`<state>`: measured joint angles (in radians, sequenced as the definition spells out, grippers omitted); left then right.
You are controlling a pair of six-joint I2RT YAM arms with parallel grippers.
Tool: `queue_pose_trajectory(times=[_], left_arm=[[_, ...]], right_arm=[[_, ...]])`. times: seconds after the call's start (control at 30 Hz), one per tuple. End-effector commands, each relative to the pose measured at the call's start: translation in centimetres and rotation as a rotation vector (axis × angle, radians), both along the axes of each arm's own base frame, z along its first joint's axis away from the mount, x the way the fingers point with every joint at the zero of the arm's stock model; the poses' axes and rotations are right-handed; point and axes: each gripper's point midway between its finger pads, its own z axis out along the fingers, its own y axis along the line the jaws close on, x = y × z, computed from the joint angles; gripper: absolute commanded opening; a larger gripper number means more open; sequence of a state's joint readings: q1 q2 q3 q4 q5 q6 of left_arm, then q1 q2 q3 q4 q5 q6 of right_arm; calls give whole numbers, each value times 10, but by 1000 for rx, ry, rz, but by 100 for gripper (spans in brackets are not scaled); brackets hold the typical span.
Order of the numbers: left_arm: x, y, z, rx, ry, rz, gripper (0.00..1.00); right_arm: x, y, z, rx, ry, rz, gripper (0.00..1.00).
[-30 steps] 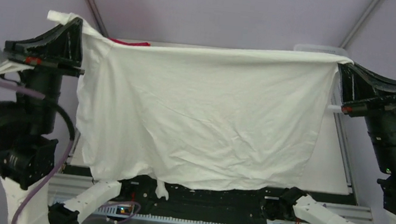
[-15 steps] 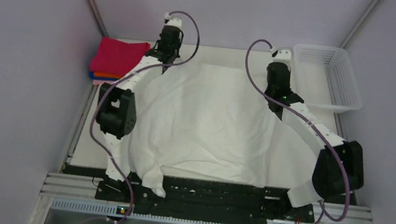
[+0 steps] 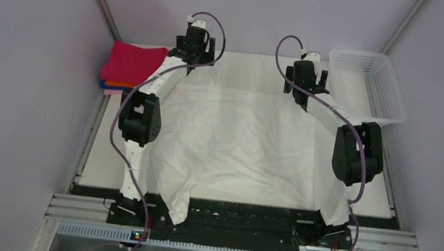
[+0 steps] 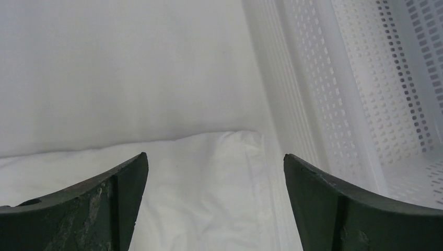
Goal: Fold and stack the t-shirts
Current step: Flatten out the tshirt
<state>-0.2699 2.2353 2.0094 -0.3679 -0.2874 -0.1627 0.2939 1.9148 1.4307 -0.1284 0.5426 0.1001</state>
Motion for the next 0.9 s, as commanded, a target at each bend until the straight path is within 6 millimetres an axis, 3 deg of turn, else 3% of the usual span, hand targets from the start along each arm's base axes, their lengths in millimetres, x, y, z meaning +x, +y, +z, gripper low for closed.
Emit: queue_pose_trajectory(times=[0.0, 0.13, 0.3, 0.5, 0.67, 0.87], left_arm=[[-30, -1, 84, -146, -130, 14, 99], [-69, -5, 76, -237, -79, 3, 99], [-110, -12, 44, -333, 11, -12, 99], [-140, -27, -17, -446, 196, -18, 99], [-137, -21, -59, -466, 301, 16, 99], [-119, -13, -89, -486, 367, 55, 98]], right_arm=[[-30, 15, 49, 187, -94, 44, 99], [-70, 36, 34, 342, -37, 135, 99], [-111, 50, -1, 462, 64, 177, 99], [-126, 51, -36, 482, 151, 148, 99], [-122, 49, -58, 466, 193, 121, 99], [-110, 43, -86, 454, 236, 87, 99]])
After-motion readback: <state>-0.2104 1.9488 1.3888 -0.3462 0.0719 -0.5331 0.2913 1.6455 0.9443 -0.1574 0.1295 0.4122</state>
